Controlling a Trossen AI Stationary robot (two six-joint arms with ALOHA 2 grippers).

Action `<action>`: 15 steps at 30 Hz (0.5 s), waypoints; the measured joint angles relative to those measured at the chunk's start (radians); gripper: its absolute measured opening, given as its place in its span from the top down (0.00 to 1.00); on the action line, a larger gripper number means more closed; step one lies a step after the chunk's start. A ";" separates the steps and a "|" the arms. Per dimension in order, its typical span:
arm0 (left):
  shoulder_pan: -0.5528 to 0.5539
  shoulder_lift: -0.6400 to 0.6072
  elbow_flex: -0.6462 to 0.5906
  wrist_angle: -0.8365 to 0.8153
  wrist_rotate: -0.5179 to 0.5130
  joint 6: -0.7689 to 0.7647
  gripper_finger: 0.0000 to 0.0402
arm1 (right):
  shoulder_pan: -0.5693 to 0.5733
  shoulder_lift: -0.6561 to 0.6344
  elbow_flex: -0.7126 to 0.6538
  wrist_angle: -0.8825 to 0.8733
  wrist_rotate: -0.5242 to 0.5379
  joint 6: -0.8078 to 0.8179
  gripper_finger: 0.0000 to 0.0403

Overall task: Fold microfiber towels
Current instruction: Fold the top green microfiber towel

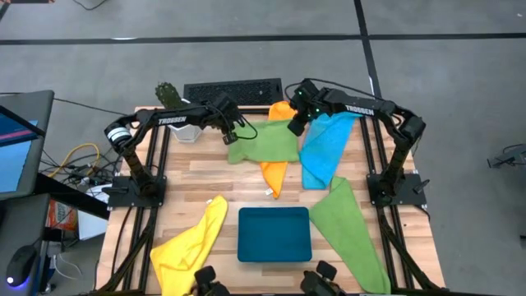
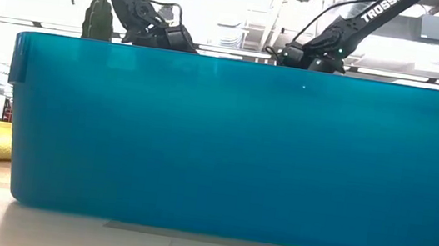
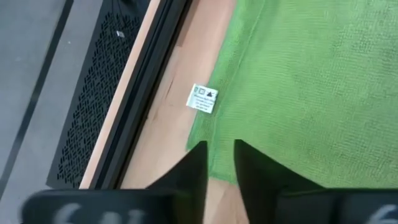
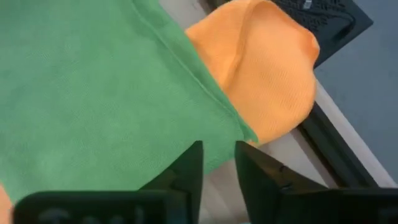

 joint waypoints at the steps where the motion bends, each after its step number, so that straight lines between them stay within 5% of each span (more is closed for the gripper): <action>1: 0.000 0.000 0.002 -0.005 -0.003 0.000 0.77 | -0.005 0.000 0.000 0.003 -0.001 0.007 0.67; 6: 0.002 -0.006 0.088 -0.153 -0.006 -0.001 0.63 | -0.030 -0.036 -0.001 -0.019 -0.040 0.012 0.56; 12: 0.030 -0.155 0.114 -0.339 0.343 -0.072 0.63 | 0.027 -0.214 -0.002 -0.125 -0.179 -0.095 0.57; 15: 0.002 -0.247 0.019 -0.328 0.398 -0.089 0.66 | 0.088 -0.278 -0.069 -0.104 -0.203 -0.128 0.60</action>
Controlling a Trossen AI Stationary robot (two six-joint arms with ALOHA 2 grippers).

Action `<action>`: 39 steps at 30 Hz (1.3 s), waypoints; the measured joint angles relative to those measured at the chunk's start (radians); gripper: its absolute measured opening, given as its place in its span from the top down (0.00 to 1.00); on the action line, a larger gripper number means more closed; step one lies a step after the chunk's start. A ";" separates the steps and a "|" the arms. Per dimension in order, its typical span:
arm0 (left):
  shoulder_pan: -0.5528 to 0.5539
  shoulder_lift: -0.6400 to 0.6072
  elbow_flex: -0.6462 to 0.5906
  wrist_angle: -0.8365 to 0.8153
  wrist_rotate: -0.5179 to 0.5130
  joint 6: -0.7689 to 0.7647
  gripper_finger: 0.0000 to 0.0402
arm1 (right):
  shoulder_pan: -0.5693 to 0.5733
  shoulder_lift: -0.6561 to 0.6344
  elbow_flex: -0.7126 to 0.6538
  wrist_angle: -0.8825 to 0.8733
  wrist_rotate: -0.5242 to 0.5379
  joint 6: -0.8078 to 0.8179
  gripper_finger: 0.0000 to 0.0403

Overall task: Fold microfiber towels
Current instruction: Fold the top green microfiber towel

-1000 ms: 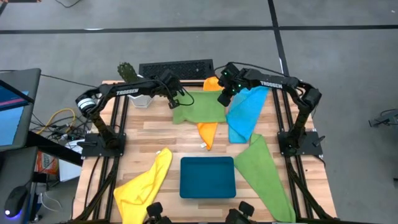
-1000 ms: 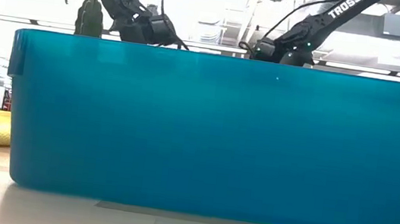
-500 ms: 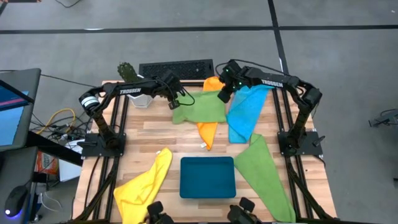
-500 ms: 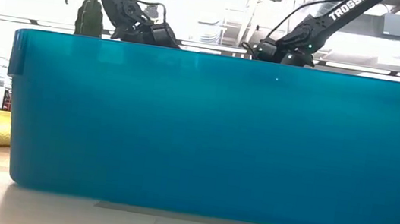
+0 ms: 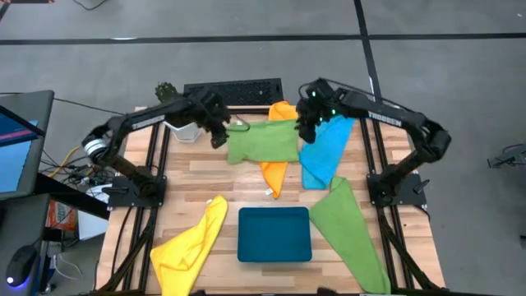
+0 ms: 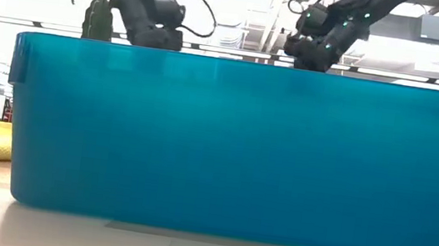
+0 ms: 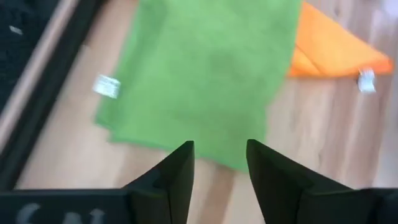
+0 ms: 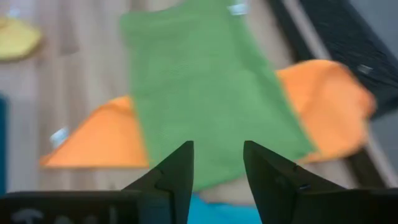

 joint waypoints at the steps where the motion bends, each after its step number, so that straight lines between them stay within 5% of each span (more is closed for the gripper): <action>1: -0.020 -0.029 -0.045 0.029 -0.014 -0.001 0.67 | 0.021 -0.013 -0.032 0.023 -0.008 -0.004 0.61; 7: -0.201 -0.091 -0.309 0.362 -0.156 -0.030 0.67 | 0.115 -0.015 -0.191 0.155 0.019 -0.007 0.64; 12: -0.297 -0.082 -0.407 0.432 -0.289 -0.053 0.61 | 0.163 0.045 -0.220 0.164 0.020 -0.045 0.63; 23: -0.323 -0.058 -0.469 0.551 -0.356 -0.083 0.55 | 0.227 0.185 -0.219 0.191 0.079 -0.098 0.60; 39: -0.340 0.119 -0.466 0.653 -0.410 -0.062 0.55 | 0.232 0.196 -0.231 0.175 0.137 -0.095 0.63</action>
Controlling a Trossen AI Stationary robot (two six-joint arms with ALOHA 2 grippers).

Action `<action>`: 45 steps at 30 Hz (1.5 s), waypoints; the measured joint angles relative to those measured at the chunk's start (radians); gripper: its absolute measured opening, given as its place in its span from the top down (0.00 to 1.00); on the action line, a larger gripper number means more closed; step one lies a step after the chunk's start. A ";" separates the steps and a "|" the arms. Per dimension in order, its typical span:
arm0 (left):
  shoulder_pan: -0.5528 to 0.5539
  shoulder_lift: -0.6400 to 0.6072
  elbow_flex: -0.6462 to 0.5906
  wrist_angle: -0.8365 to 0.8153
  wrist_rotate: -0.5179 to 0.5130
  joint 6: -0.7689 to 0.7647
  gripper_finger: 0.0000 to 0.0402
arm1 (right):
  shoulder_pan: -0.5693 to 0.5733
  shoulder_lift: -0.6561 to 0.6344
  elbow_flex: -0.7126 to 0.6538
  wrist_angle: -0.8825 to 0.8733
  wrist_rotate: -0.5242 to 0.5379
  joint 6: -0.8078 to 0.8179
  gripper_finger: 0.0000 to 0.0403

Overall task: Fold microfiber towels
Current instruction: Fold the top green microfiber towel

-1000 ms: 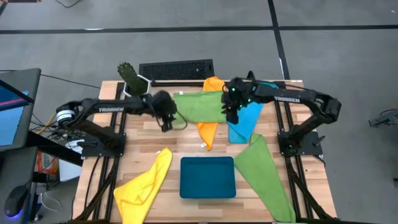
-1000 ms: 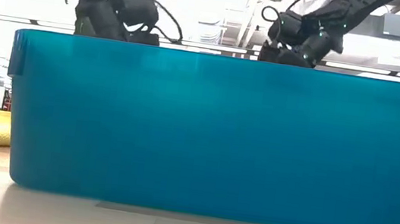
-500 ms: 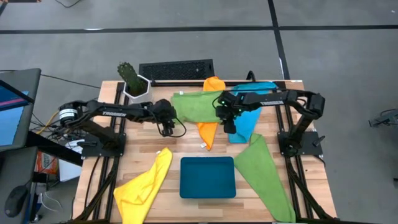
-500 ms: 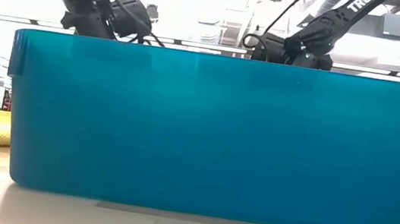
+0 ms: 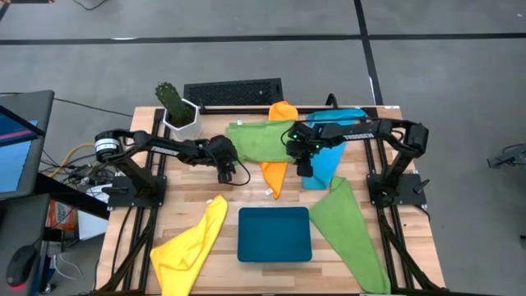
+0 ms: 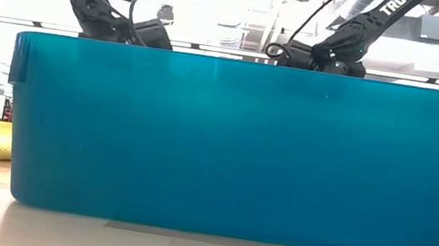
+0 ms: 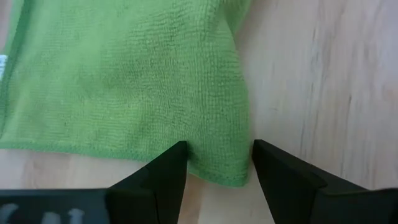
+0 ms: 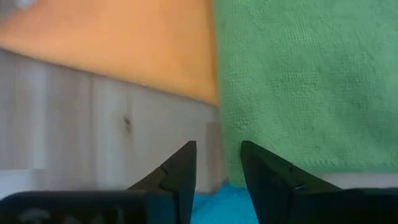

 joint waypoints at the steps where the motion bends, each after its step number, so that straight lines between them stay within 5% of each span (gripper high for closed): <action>1: 0.000 0.000 0.000 0.001 -0.005 0.000 0.55 | 0.004 0.000 -0.008 0.009 0.028 0.001 0.64; 8: 0.000 0.003 0.000 0.016 -0.017 -0.001 0.63 | 0.007 0.000 -0.045 0.041 0.075 0.001 0.72; 18: 0.003 0.006 0.014 -0.065 -0.124 0.016 0.98 | 0.024 -0.001 -0.044 0.024 0.147 0.023 0.97; 28: -0.021 -0.015 0.125 -0.388 -0.122 0.023 0.99 | 0.114 -0.086 -0.044 -0.013 0.139 0.156 0.97; 34: -0.053 -0.048 0.143 -0.440 -0.094 -0.028 0.98 | 0.194 -0.110 -0.045 -0.025 0.145 0.207 0.98; 45: -0.083 -0.066 0.144 -0.497 0.012 -0.080 0.67 | 0.249 -0.054 -0.046 -0.020 0.144 0.230 0.97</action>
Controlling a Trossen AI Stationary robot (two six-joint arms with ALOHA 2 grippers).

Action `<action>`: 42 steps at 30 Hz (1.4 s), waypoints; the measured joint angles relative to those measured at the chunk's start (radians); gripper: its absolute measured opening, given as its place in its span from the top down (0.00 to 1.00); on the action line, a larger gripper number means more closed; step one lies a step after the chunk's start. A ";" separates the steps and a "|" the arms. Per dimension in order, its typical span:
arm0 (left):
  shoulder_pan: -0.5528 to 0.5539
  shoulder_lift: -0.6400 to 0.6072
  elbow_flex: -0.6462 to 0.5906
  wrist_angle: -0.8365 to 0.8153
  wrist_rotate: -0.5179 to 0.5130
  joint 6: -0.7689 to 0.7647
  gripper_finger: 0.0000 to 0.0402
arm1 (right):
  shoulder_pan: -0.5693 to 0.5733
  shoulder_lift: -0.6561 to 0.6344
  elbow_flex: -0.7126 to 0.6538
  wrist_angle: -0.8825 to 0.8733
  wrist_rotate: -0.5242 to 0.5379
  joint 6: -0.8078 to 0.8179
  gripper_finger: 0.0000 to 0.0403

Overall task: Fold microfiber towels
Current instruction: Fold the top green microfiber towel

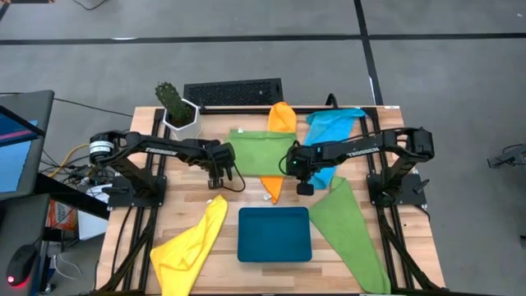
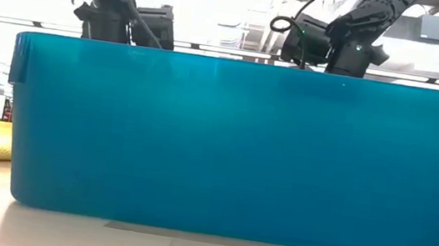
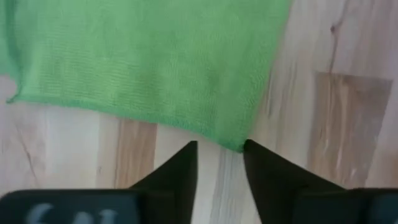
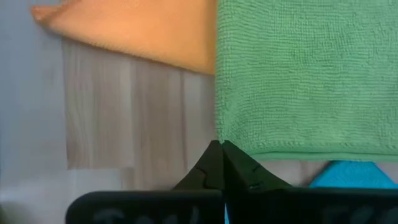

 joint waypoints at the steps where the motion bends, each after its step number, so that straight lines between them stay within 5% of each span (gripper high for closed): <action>1: 0.001 -0.009 0.007 -0.018 0.004 -0.018 0.64 | 0.000 0.000 0.000 -0.002 0.000 0.000 0.96; 8: 0.008 -0.186 0.047 -0.078 0.019 -0.176 0.52 | -0.002 -0.002 0.000 0.001 0.000 -0.001 0.94; 13: 0.007 -0.288 -0.041 0.396 0.048 -0.356 0.59 | 0.000 -0.002 0.000 0.008 -0.001 -0.003 0.95; 21: -0.025 -0.014 -0.105 0.930 0.062 -0.455 0.97 | 0.000 -0.002 0.000 0.023 -0.001 -0.010 0.93; 28: -0.100 0.214 0.002 1.012 0.069 -0.503 1.00 | 0.000 -0.002 0.000 0.024 -0.002 -0.011 0.95; 42: -0.168 0.401 0.162 0.953 -0.018 -0.502 1.00 | 0.000 -0.002 0.001 0.034 -0.003 -0.001 0.94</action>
